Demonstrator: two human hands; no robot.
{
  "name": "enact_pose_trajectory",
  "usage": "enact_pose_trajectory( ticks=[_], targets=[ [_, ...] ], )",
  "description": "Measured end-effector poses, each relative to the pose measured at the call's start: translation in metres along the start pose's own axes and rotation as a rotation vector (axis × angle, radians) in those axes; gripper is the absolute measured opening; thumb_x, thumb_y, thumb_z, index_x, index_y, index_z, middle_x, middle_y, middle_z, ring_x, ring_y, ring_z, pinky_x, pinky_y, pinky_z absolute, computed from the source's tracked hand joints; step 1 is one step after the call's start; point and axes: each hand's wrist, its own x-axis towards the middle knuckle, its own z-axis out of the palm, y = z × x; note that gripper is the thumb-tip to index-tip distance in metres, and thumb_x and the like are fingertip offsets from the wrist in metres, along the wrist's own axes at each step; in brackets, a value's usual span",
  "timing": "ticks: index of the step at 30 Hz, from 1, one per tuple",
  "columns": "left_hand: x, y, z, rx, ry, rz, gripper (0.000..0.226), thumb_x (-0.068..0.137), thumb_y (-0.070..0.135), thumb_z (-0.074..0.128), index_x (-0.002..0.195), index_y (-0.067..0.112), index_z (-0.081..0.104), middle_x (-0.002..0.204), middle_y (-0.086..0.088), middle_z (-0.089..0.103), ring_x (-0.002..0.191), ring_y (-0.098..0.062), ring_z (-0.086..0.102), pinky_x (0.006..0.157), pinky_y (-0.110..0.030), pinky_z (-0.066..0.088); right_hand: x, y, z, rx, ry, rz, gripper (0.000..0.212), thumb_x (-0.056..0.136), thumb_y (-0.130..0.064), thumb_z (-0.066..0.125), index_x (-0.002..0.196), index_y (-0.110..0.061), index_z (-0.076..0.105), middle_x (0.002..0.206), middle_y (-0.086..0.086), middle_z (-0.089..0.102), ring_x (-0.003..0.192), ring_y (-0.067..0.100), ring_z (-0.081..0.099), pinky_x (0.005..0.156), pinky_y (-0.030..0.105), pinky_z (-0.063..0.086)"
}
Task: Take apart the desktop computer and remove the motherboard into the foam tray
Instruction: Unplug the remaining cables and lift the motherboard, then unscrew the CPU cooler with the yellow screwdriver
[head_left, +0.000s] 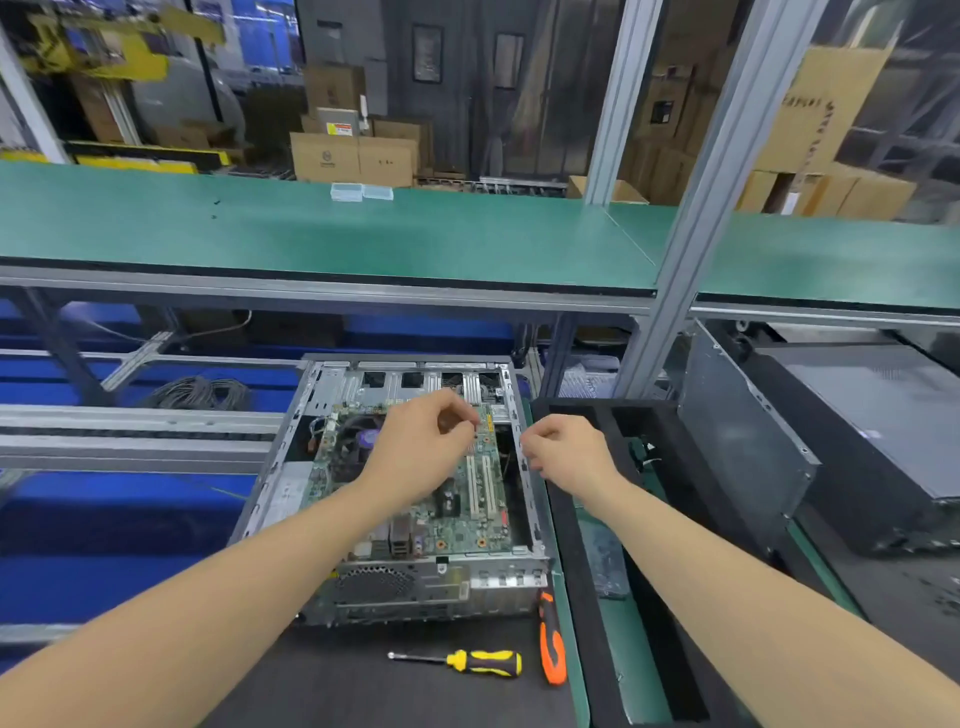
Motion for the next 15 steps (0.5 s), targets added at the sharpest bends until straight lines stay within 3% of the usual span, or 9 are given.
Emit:
enact_pose_trajectory(
  ticks=[2, 4, 7, 9, 11, 13, 15],
  targets=[
    [-0.018, 0.008, 0.008, -0.055, -0.044, -0.045, 0.012, 0.093, 0.023, 0.064, 0.088, 0.03, 0.072, 0.079, 0.01, 0.072, 0.068, -0.007, 0.07, 0.063, -0.026, 0.05, -0.017, 0.002, -0.005, 0.023, -0.073, -0.075, 0.009, 0.091, -0.03, 0.069, 0.084, -0.027, 0.074, 0.076, -0.004, 0.076, 0.073, 0.013, 0.074, 0.072, 0.04, 0.064],
    [-0.039, 0.012, 0.019, -0.137, -0.124, -0.082, 0.012, 0.097, 0.025, 0.061, 0.09, 0.024, 0.071, 0.078, 0.001, 0.074, 0.058, -0.02, 0.072, 0.048, -0.031, 0.052, -0.037, 0.003, -0.009, 0.061, -0.186, -0.149, 0.013, 0.091, -0.031, 0.071, 0.082, -0.021, 0.071, 0.069, 0.002, 0.075, 0.058, 0.017, 0.072, 0.053, 0.036, 0.059],
    [-0.075, 0.005, 0.036, -0.201, -0.248, -0.102, 0.025, 0.1, 0.026, 0.058, 0.083, 0.011, 0.068, 0.073, -0.009, 0.074, 0.057, -0.033, 0.073, 0.046, -0.037, 0.056, -0.068, 0.011, -0.006, 0.047, -0.418, -0.246, 0.016, 0.088, -0.021, 0.063, 0.077, -0.011, 0.068, 0.062, 0.008, 0.072, 0.051, 0.028, 0.072, 0.042, 0.03, 0.051],
    [-0.098, -0.006, 0.044, -0.229, -0.302, -0.133, 0.027, 0.097, 0.024, 0.058, 0.075, 0.009, 0.068, 0.07, -0.012, 0.074, 0.061, -0.031, 0.074, 0.054, -0.037, 0.058, -0.087, 0.023, -0.001, 0.027, -0.584, -0.246, 0.016, 0.085, -0.016, 0.058, 0.077, -0.007, 0.067, 0.066, 0.014, 0.074, 0.056, 0.032, 0.075, 0.044, 0.031, 0.054],
    [-0.122, -0.021, 0.049, -0.164, -0.329, -0.134, 0.025, 0.09, 0.025, 0.061, 0.07, 0.017, 0.072, 0.069, -0.005, 0.075, 0.063, -0.017, 0.072, 0.06, -0.027, 0.055, -0.103, 0.038, 0.009, 0.004, -0.711, -0.229, 0.018, 0.086, -0.015, 0.057, 0.082, -0.005, 0.071, 0.073, 0.015, 0.077, 0.065, 0.03, 0.078, 0.05, 0.03, 0.057],
    [-0.145, -0.039, 0.055, 0.012, -0.357, -0.116, 0.021, 0.086, 0.028, 0.063, 0.068, 0.028, 0.073, 0.067, 0.006, 0.073, 0.058, -0.002, 0.06, 0.059, -0.019, 0.044, -0.116, 0.055, 0.021, -0.145, -0.759, -0.297, 0.02, 0.087, -0.02, 0.06, 0.091, -0.013, 0.078, 0.079, 0.008, 0.079, 0.069, 0.017, 0.076, 0.06, 0.026, 0.058],
    [-0.161, -0.062, 0.064, 0.223, -0.392, -0.14, 0.018, 0.087, 0.031, 0.062, 0.074, 0.038, 0.072, 0.074, 0.012, 0.073, 0.066, -0.001, 0.06, 0.063, -0.026, 0.048, -0.124, 0.072, 0.037, -0.37, -0.739, -0.417, 0.024, 0.09, -0.027, 0.061, 0.105, -0.025, 0.08, 0.09, -0.002, 0.08, 0.075, 0.011, 0.07, 0.067, 0.025, 0.055]
  ],
)
